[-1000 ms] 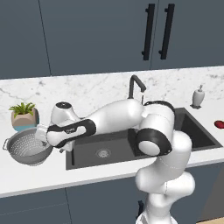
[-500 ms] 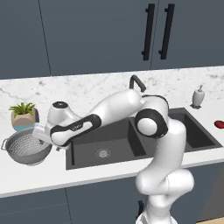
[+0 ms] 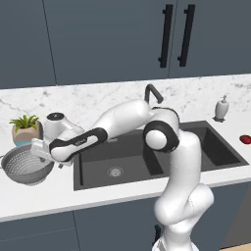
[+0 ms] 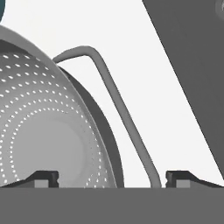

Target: Put the colander in the sink, put the mango in the colander, and turn on the sink faucet and pour water over the colander.

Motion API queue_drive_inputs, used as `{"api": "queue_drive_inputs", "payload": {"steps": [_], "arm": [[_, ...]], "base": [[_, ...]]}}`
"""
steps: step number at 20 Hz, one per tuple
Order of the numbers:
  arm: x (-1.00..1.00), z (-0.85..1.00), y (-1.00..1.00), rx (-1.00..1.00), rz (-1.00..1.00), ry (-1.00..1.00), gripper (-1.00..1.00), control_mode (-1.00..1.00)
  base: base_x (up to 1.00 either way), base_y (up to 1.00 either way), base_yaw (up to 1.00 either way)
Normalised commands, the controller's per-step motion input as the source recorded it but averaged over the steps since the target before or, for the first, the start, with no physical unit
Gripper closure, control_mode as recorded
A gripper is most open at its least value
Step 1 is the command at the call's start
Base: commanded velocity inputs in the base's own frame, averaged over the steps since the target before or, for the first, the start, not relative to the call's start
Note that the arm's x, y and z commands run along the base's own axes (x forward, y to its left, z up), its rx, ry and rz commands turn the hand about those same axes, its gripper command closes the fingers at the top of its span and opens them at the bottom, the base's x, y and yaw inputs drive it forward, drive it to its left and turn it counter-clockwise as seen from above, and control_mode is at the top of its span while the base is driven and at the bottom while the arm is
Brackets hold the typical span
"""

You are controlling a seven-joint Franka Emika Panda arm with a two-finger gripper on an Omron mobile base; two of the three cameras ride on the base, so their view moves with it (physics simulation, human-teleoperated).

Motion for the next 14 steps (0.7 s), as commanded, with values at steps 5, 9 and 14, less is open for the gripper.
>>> {"api": "queue_drive_inputs", "payload": {"steps": [5,9,14], "arm": [[-0.08,-0.63,-0.17,-0.06,0.00,0.01,1.00,-1.00],[-0.18,-0.28,-0.35,0.00,-0.02,-0.05,1.00,-1.00],[-0.35,-0.02,-0.53,0.04,-0.13,-0.10,1.00,-1.00]], "base": [[0.00,0.00,0.00],[0.00,0.00,0.00],[0.00,0.00,0.00]]}}
